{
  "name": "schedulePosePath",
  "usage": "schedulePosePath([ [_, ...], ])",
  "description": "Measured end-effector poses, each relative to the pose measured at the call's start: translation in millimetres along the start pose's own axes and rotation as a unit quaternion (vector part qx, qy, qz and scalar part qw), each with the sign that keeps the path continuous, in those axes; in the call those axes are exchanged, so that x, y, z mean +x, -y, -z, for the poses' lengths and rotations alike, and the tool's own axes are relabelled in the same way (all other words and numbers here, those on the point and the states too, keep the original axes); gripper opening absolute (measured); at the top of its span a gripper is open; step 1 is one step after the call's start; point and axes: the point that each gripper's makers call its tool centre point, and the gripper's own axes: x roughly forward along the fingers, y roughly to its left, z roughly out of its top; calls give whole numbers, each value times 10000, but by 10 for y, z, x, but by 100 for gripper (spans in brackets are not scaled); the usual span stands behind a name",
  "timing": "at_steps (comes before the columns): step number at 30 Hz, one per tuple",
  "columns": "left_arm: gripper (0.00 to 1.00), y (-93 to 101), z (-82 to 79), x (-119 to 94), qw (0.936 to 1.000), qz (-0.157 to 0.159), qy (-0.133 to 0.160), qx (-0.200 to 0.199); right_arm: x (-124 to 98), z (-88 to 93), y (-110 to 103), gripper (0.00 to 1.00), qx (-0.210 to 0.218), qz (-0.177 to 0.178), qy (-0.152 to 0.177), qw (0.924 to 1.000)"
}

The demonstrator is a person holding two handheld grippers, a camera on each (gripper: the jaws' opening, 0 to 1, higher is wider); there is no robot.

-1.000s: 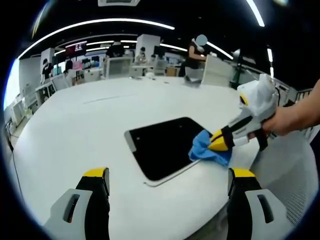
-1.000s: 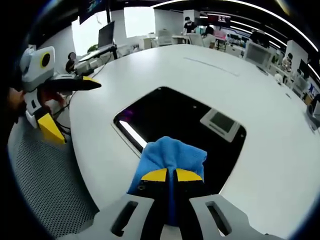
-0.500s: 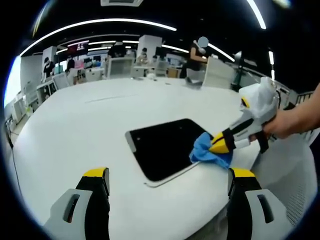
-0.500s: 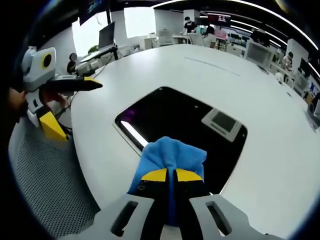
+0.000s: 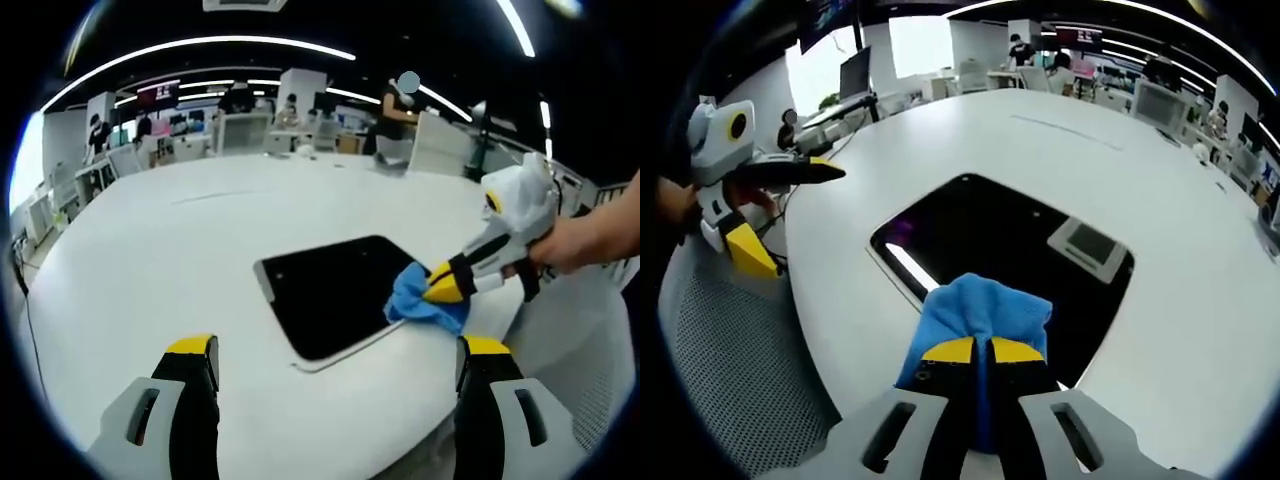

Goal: Wipe the mirror surface with the cleaning cloth until all visible marks leave the cleaned area.

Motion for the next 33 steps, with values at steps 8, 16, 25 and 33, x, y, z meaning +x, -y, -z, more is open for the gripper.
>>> schedulePosePath([
  [8, 99, -14, -2, -6, 10000, -26, 3, -25, -27, 28, 41, 0, 74, -24, -7, 10000],
  [16, 99, -14, 1, -6, 10000, -31, -7, -37, -99, 107, 147, 0, 153, 33, -33, 9999],
  [25, 99, -11, 5, -3, 10000, -26, -16, -36, -142, 150, 208, 0, 247, 92, -38, 9996],
  [33, 99, -13, 2, -6, 10000, -28, -7, -49, -176, 185, 263, 0, 291, 134, -43, 9995],
])
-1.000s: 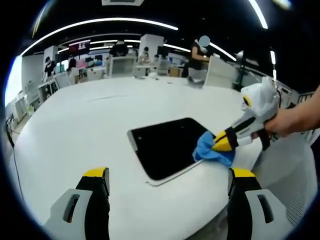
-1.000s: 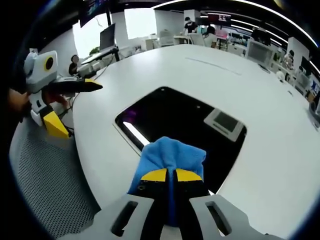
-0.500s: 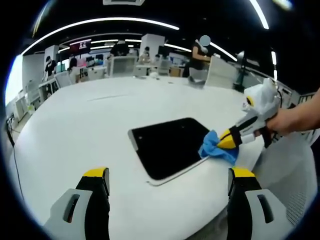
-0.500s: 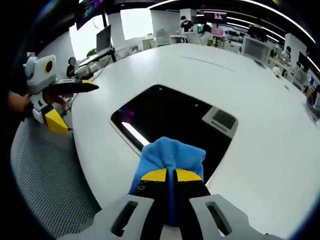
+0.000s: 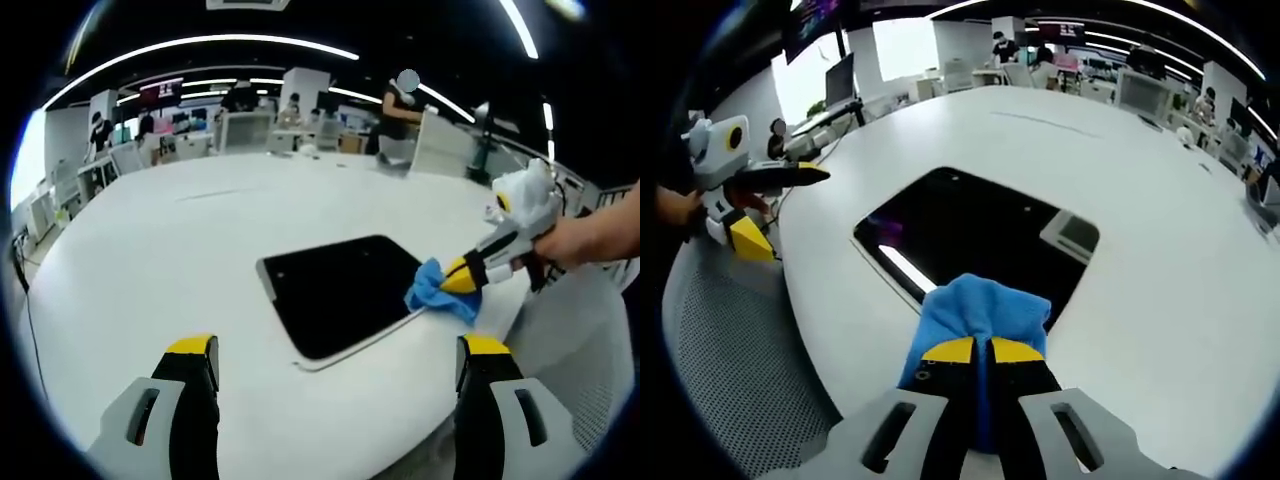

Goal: Wipe the mirror surface with the cleaning cloth until all visible marks leave the cleaned area.

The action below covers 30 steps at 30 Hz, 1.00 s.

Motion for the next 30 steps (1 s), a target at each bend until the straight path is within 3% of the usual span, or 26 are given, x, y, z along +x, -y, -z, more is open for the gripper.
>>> schedulePosePath([
  [30, 99, -3, 8, 1, 10000, -5, -16, -13, 33, -47, 124, 0, 138, 154, -117, 9997],
])
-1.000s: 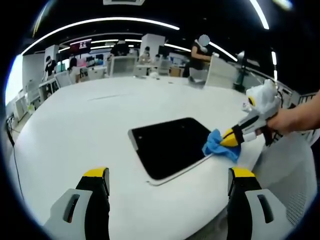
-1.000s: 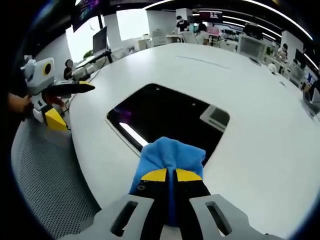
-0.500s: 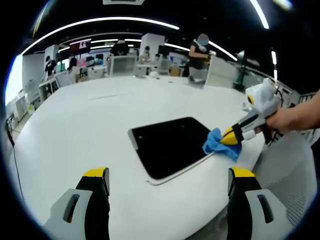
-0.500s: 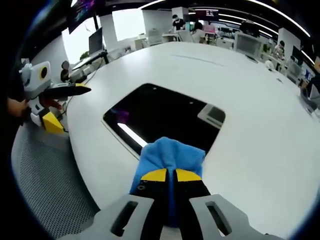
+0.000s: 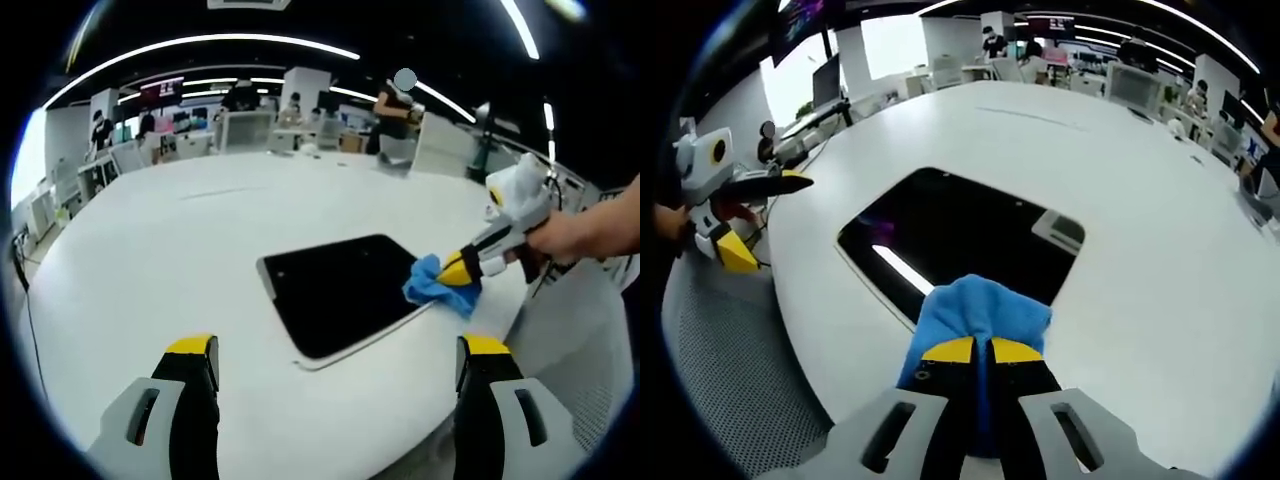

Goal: Wipe the mirror surface with the cleaning cloth until all visible marks leave the cleaned area.

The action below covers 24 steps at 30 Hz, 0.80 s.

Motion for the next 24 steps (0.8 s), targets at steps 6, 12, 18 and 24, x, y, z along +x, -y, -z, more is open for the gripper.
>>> schedulePosePath([
  [6, 99, 10, 6, 4, 10000, 26, -21, 11, 22, -31, 32, 0, 14, 39, -9, 10000],
  [12, 99, 9, 6, 3, 10000, 26, -24, 0, 51, -67, 68, 0, 10, 59, -23, 10000],
  [18, 99, 16, 9, 5, 10000, 38, -36, 2, 85, -107, 112, 0, -7, 94, -33, 9999],
  [24, 99, 11, 10, 5, 10000, 34, -36, -18, 132, -167, 169, 0, 12, 129, -39, 9999],
])
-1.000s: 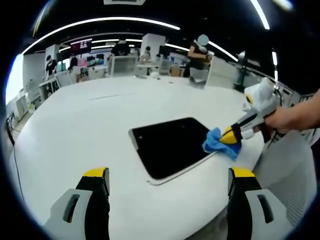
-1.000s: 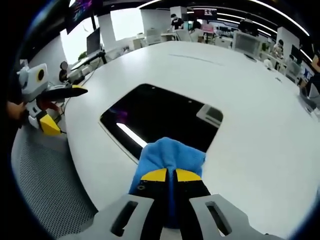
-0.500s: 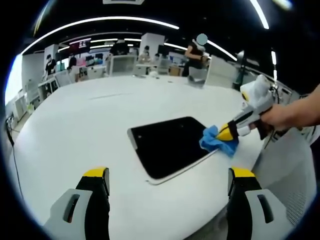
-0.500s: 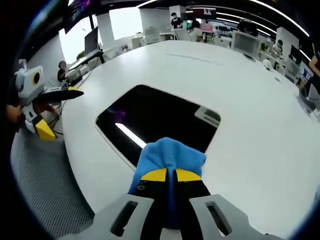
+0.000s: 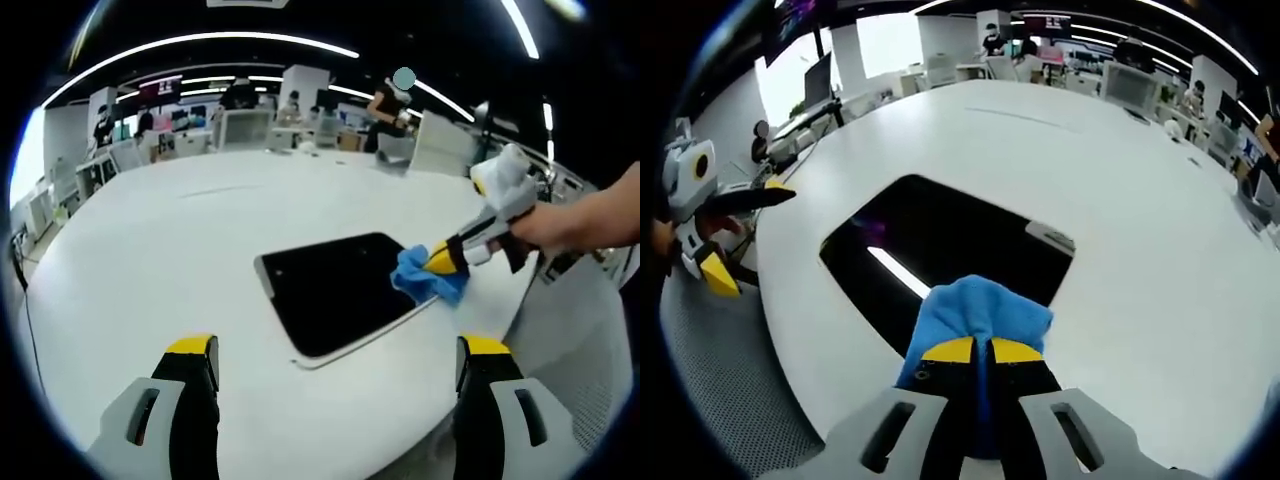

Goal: Wipe the mirror surface with the cleaning cloth until all visible marks leave the cleaned area.

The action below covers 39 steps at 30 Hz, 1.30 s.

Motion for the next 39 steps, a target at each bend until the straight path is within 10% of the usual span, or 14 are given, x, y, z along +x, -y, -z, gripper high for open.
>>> schedulePosePath([
  [39, 99, -36, 22, 15, 10000, -40, -19, -89, 334, -464, 449, 0, 501, 298, 156, 9982],
])
